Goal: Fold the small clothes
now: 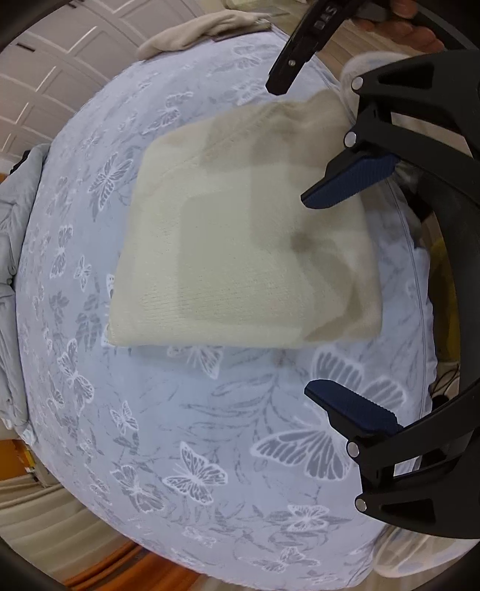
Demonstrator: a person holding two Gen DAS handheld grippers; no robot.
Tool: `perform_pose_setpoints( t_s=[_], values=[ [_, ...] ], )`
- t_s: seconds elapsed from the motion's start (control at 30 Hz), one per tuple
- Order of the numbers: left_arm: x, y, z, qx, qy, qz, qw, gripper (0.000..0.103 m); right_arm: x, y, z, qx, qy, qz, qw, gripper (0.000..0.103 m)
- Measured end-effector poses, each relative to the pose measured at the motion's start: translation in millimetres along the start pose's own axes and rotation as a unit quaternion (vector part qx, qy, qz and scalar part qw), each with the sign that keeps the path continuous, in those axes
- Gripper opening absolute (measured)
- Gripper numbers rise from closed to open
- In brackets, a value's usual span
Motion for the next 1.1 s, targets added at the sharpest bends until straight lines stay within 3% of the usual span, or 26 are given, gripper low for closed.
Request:
perform_pose_setpoints(
  t_s=[0.1,0.23,0.3,0.43,0.6,0.73,0.83,1.0,1.1],
  values=[
    [2.8,6.8,-4.7,-0.004,-0.001,-0.006,1.0,0.091,8.0,10.3,0.9,0.009,-0.014,-0.007,1.0,0.051],
    [7.7,16.5,-12.9,-0.004,-0.003,-0.007,1.0,0.091,25.4,8.0,2.8,0.003,-0.038,-0.025,0.999,0.061],
    [13.6,17.7,-16.0,-0.006,-0.009,-0.01,0.9999,0.091,35.2,6.1,5.3,-0.001,-0.047,-0.014,0.999,0.062],
    [28.9,17.3,-20.5,-0.01,-0.02,-0.027,0.9994,0.091,57.5,8.3,2.9,-0.009,-0.064,0.004,0.998,0.075],
    [49.1,16.6,-25.7,-0.02,-0.039,-0.022,0.9988,0.098,83.5,8.2,1.0,0.028,-0.102,-0.042,0.993,0.085],
    [63.5,14.7,-31.2,-0.014,-0.035,-0.034,0.9987,0.098,97.4,9.5,5.7,0.081,-0.138,-0.107,0.981,0.088],
    [70.1,13.1,-35.7,-0.019,-0.024,-0.03,0.9991,0.098,101.8,6.4,5.3,0.086,-0.143,-0.124,0.978,0.089],
    [75.5,6.5,-39.0,-0.039,-0.013,0.008,0.9991,0.098,108.8,0.6,2.3,0.084,-0.144,-0.136,0.977,0.094],
    [76.5,-3.0,-32.2,-0.069,-0.024,0.065,0.9952,0.098,108.6,-0.8,3.6,0.081,-0.144,-0.143,0.976,0.094]
  ],
)
Point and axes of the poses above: each gripper's, at about its wrist camera, not at the fingertips, and x roughly the way its jaws point, y to its right, z to its underside, the point moved 10 cm from there along x, roughly the way its jaws point, and after that the axes turned 2 degrees about -x, right-handed, at the moved point
